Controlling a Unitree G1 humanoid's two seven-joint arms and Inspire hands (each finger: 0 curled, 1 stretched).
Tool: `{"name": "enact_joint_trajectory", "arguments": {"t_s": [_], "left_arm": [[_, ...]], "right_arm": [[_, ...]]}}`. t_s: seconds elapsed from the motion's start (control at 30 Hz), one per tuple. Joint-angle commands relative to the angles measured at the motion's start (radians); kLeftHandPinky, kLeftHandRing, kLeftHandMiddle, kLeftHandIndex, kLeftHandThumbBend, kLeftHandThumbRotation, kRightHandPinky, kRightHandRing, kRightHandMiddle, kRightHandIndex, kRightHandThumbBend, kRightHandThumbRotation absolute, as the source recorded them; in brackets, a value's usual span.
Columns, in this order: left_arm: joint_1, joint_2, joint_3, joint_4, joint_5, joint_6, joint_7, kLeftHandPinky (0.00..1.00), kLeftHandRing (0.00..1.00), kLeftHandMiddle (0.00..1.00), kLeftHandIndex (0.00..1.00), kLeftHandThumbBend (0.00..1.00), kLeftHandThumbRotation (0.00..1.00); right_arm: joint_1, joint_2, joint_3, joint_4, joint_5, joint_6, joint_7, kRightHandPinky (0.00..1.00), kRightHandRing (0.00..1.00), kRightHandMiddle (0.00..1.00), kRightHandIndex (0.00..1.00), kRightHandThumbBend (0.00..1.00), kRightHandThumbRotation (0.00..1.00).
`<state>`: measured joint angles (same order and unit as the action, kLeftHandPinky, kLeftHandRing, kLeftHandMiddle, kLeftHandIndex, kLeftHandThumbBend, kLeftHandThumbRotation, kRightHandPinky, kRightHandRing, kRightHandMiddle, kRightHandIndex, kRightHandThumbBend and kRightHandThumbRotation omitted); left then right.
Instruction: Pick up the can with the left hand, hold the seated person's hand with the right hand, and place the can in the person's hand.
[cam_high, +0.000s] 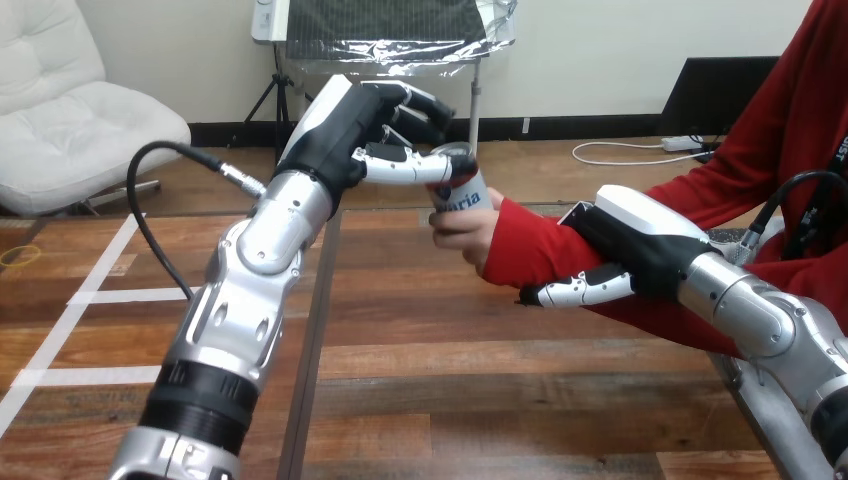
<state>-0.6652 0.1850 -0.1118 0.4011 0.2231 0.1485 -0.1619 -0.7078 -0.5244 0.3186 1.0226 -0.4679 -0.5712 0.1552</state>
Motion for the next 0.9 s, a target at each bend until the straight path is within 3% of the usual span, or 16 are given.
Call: {"name": "enact_joint_trajectory", "arguments": {"t_s": [0.0,0.67,0.87], "left_arm": [[0.014,-0.006,0.029,-0.078,-0.021,-0.036,0.033,0.61,0.74,0.77,0.73,0.75,0.69],[0.112,0.015,0.042,-0.187,-0.027,-0.054,0.065,0.86,0.89,0.87,0.83,0.75,0.93],[0.146,0.016,0.054,-0.228,-0.035,-0.071,0.074,0.84,0.87,0.86,0.83,0.73,0.97]], "right_arm": [[-0.072,0.059,-0.011,-0.081,0.019,-0.049,-0.024,0.16,0.2,0.25,0.25,0.61,0.47],[-0.059,0.048,-0.015,-0.074,0.026,-0.047,-0.004,0.19,0.22,0.27,0.28,0.63,0.49],[-0.055,0.045,-0.015,-0.073,0.028,-0.051,0.005,0.21,0.23,0.28,0.28,0.64,0.48]]}}
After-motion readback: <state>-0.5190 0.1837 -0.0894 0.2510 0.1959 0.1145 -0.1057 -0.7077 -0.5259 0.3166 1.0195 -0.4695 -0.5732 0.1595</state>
